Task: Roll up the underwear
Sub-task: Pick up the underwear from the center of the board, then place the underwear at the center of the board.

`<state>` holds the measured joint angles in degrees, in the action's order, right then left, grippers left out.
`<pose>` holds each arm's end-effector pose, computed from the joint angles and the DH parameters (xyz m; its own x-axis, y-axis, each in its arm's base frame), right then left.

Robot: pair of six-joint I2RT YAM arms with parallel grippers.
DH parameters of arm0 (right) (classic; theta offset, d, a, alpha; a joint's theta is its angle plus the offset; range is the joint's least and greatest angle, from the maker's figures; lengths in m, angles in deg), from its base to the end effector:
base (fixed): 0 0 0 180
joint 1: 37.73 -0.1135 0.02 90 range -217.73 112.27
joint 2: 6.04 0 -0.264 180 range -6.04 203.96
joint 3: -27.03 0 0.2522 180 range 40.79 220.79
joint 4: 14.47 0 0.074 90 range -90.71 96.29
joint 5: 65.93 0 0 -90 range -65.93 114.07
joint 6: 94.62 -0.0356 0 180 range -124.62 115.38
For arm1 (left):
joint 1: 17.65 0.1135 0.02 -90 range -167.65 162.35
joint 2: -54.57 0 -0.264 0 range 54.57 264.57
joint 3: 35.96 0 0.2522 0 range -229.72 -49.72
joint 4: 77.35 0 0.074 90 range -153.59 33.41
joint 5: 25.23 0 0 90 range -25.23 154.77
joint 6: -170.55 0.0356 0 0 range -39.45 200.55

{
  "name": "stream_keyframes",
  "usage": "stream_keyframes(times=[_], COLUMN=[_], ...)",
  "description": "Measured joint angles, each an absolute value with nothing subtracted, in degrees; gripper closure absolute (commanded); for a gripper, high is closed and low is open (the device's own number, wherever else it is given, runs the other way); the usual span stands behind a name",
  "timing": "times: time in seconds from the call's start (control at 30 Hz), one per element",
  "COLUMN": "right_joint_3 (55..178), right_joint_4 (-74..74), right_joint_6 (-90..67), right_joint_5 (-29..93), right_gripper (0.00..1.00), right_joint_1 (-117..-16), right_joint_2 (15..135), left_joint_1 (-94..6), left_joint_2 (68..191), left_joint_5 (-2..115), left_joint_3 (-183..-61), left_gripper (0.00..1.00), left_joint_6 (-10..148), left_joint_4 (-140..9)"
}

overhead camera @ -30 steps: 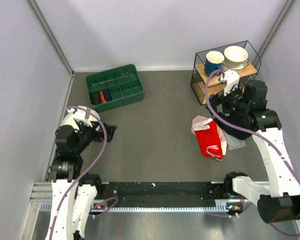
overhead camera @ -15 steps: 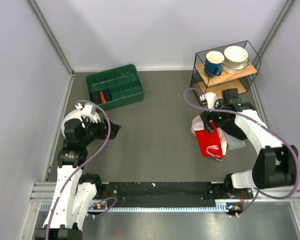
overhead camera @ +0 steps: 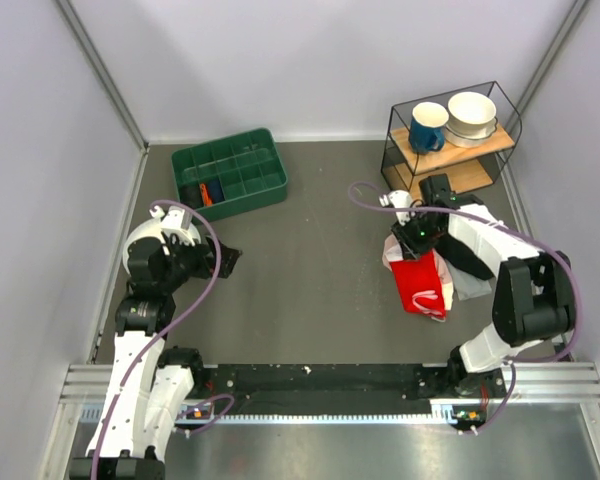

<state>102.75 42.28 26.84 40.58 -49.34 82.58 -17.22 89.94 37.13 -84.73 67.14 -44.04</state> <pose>0.2890 0.0697 0.2197 -0.6322 -0.6407 -0.4357 -0.7265 0.6857 0.0458 0.1494 -0.0154 0.2888 -0.4309 -0.2087 -0.8780 0.3388 0.8643 -0.3717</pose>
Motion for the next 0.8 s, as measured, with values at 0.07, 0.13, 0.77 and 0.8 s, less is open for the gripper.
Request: stream_keyframes(times=[0.07,0.13,0.77,0.8], right_joint_3=[103.14,103.67,160.76,163.05], right_joint_4=[42.32,42.45,61.29,61.51], right_joint_6=[26.84,26.77,29.72,29.97], right_joint_5=[40.41,40.19,45.94,46.42], right_gripper=[0.96,1.00,1.00,1.00], right_joint_1=[-49.47,-49.47,-55.68,-56.47], right_joint_2=[83.43,84.15,77.09,77.03], left_joint_1=[-17.22,-17.22,-17.22,-17.22], left_joint_2=[89.94,89.94,89.64,89.57], left_joint_5=[37.13,37.13,39.80,40.19], left_joint_3=[-84.73,-84.73,-84.73,-84.73], left_gripper=[0.01,0.01,0.01,0.01], left_joint_6=[67.14,67.12,67.21,67.23], left_joint_4=[-44.04,-44.06,-43.88,-43.88])
